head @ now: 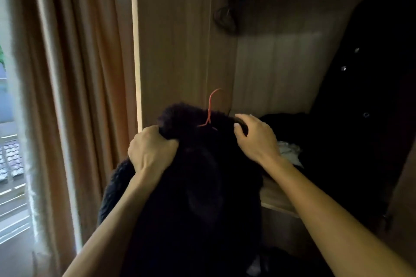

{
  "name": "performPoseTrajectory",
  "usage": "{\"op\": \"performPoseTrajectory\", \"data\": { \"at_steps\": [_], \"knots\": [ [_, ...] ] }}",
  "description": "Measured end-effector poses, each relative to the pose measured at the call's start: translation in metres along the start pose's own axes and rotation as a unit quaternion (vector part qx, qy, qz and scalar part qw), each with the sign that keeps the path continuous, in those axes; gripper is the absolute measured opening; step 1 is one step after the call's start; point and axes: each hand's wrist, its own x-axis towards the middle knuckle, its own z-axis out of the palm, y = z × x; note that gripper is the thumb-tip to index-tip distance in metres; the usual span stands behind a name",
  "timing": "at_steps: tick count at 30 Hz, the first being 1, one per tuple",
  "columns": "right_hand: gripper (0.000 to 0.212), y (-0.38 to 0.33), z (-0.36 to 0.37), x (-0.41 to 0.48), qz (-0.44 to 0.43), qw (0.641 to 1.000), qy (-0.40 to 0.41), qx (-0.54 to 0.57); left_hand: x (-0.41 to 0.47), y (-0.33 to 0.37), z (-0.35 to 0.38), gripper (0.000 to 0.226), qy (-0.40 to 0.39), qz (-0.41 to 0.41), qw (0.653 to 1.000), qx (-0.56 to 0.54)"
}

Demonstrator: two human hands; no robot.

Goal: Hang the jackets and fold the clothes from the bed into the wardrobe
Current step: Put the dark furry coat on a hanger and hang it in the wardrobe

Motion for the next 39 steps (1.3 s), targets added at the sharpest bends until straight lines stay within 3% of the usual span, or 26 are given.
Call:
{"op": "performPoseTrajectory", "data": {
  "at_steps": [7, 12, 25, 30, 35, 39],
  "knots": [
    [0.041, 0.051, -0.029, 0.031, -0.061, 0.996, 0.054, 0.025, 0.036, 0.104, 0.045, 0.011, -0.020, 0.046, 0.998, -0.042],
    [0.041, 0.098, -0.061, 0.058, -0.063, 0.994, 0.084, 0.026, 0.063, 0.185, 0.083, 0.022, -0.026, 0.082, 0.994, -0.063],
    [0.044, 0.214, -0.133, 0.143, -0.053, 0.989, 0.136, 0.002, 0.125, 0.334, 0.164, 0.023, 0.029, 0.183, 0.981, -0.063],
    [0.043, 0.237, -0.140, 0.183, -0.062, 0.985, 0.161, 0.008, 0.167, 0.369, 0.186, 0.031, 0.028, 0.189, 0.980, -0.062],
    [0.042, 0.260, -0.133, 0.226, -0.080, 0.981, 0.179, -0.006, 0.216, 0.414, 0.194, 0.019, 0.068, 0.204, 0.974, -0.077],
    [0.042, 0.280, -0.126, 0.269, -0.074, 0.976, 0.205, -0.026, 0.255, 0.459, 0.205, 0.027, 0.094, 0.233, 0.962, -0.107]
  ]
}}
